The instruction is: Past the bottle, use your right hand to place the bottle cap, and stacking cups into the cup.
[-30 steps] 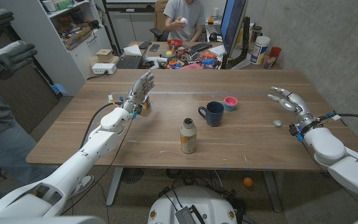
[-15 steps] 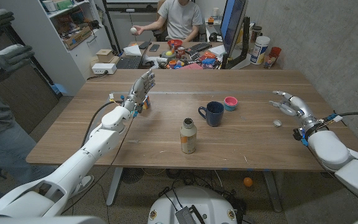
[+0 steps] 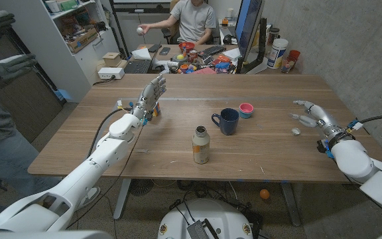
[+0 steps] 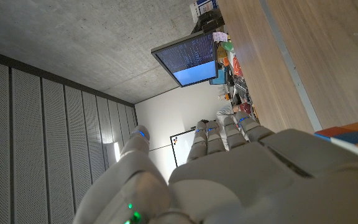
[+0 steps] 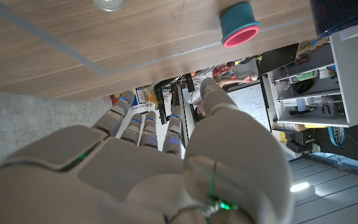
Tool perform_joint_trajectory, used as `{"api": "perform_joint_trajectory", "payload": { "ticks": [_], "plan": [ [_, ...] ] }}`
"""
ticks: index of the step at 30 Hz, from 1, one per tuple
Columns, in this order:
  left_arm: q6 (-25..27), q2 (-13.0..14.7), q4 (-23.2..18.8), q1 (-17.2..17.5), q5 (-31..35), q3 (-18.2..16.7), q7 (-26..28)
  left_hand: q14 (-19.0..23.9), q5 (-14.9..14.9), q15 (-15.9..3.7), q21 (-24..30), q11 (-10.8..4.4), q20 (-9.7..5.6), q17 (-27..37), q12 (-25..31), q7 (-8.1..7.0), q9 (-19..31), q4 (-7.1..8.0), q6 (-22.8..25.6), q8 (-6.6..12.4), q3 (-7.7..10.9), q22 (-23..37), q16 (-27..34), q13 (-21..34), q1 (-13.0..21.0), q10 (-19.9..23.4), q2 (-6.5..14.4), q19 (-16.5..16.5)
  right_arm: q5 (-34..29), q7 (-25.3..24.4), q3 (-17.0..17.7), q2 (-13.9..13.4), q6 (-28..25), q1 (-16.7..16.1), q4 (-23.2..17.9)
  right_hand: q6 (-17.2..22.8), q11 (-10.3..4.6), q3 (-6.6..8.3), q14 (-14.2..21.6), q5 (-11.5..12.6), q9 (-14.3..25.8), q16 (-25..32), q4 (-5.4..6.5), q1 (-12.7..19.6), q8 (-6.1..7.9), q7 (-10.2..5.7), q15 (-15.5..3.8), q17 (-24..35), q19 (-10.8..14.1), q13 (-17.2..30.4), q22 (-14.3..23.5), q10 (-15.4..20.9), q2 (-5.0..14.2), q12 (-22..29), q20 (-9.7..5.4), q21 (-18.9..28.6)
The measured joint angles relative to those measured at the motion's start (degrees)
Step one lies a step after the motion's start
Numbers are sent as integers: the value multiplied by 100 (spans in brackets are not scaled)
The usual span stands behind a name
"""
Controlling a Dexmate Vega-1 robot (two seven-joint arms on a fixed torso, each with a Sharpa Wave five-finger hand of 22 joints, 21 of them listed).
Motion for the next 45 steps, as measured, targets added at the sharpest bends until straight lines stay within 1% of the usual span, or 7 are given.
{"api": "perform_joint_trajectory", "payload": {
  "ticks": [5,9,14,17,23,32,45],
  "plan": [
    [0,-16,0,20,-15,-13,21,0,0,0,-37,0,0,0,0,22,0,-24,22,0,-24,0,0,0,0,0,0,0,-378,77,18,-15,-543,-59,-138,25,137,-24,9,42,0,0,24,35,0,154,172,0,20,27,0,-188,-97,-33,144,2],
    [0,-24,12,22,-21,-15,40,0,0,0,-37,0,0,0,0,0,0,-24,44,0,-24,0,0,0,0,0,0,0,-567,137,4,-53,-865,-69,-236,10,135,-33,-40,44,-1,-22,33,66,-23,196,264,0,-11,27,0,-295,-128,-33,194,2],
    [-1,-37,37,22,-23,-15,44,23,0,-20,-37,-31,0,0,0,-20,0,-24,64,0,-24,0,0,0,0,31,0,0,-699,260,-76,-130,-1214,-22,-328,-30,271,-64,3,85,26,-22,64,27,-23,270,429,0,29,27,0,-452,-166,-90,358,2],
    [0,-51,45,22,-23,-15,44,42,0,-1,-37,-31,0,0,0,-20,0,-24,64,-1,-24,0,0,0,0,31,0,0,-758,332,-143,-195,-1431,31,-375,-36,279,-64,21,85,26,-22,64,54,-66,276,509,-1,40,14,0,-519,-198,-90,429,2],
    [-5,-53,46,27,-23,-14,50,42,0,-1,-59,-31,0,0,0,11,0,-24,94,-1,-24,0,0,0,0,31,0,0,-857,431,-346,-325,-1895,188,-452,-23,300,-75,43,89,25,-21,74,27,-66,289,529,-1,49,11,0,-540,-225,-90,502,2],
    [-5,-23,-18,74,-21,-16,80,42,0,-1,-59,-40,0,0,0,10,0,-23,94,-1,-24,0,0,0,0,43,0,0,-904,446,-656,-430,-2426,414,-501,152,328,-88,20,107,52,-21,87,43,-17,375,569,-1,49,11,0,-568,-241,-89,501,2],
    [76,18,-95,106,-13,-18,104,42,0,-1,-82,-19,0,0,28,41,0,-23,125,-1,-23,29,0,0,-22,63,22,0,-1083,-227,-1134,-305,-2903,655,-479,348,318,-88,53,151,79,-20,87,53,49,302,536,-1,70,12,0,-491,-251,1,521,2]
  ]
}}
